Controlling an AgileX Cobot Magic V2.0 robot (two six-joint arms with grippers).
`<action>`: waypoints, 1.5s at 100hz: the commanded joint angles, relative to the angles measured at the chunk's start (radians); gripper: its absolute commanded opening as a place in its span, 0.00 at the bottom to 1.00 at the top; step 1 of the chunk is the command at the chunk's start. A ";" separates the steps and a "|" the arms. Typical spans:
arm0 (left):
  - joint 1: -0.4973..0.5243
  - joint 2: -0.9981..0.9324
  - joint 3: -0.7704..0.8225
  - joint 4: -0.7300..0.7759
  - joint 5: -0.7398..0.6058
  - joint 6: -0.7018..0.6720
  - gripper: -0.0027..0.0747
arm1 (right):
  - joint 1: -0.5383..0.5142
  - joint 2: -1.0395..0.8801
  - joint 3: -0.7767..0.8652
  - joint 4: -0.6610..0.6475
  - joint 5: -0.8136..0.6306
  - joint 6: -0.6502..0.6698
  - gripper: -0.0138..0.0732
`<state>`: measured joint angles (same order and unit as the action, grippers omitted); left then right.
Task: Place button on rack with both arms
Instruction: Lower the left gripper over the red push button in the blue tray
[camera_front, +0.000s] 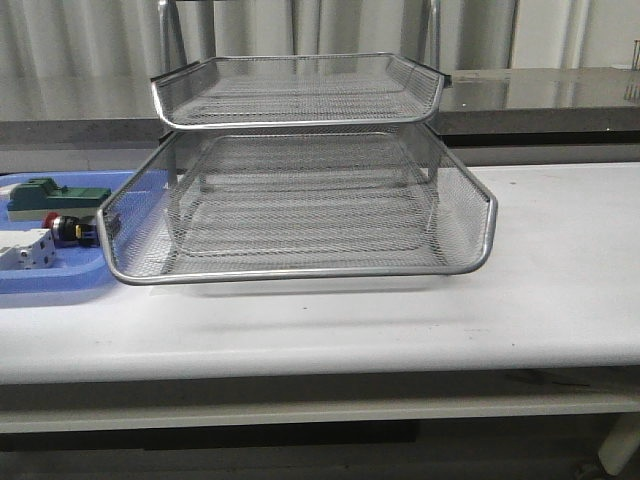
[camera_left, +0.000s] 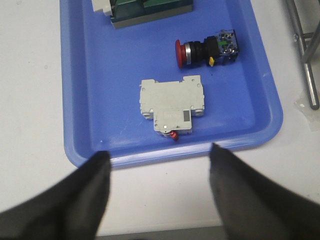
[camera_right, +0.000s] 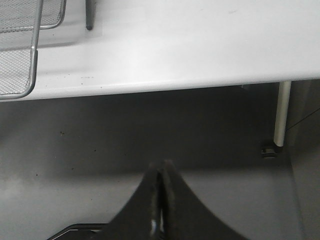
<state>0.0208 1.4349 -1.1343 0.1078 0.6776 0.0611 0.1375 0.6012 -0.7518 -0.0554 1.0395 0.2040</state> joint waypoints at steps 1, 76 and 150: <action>0.002 -0.029 -0.035 -0.004 -0.039 0.003 0.94 | 0.001 0.001 -0.035 -0.013 -0.049 0.000 0.08; -0.024 0.240 -0.457 -0.064 0.145 0.396 0.89 | 0.001 0.001 -0.035 -0.013 -0.049 0.000 0.08; -0.065 0.675 -0.826 -0.124 0.312 0.715 0.89 | 0.001 0.001 -0.035 -0.013 -0.049 0.000 0.08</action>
<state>-0.0288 2.1413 -1.9264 -0.0053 1.0455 0.7678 0.1375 0.6012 -0.7518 -0.0554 1.0395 0.2040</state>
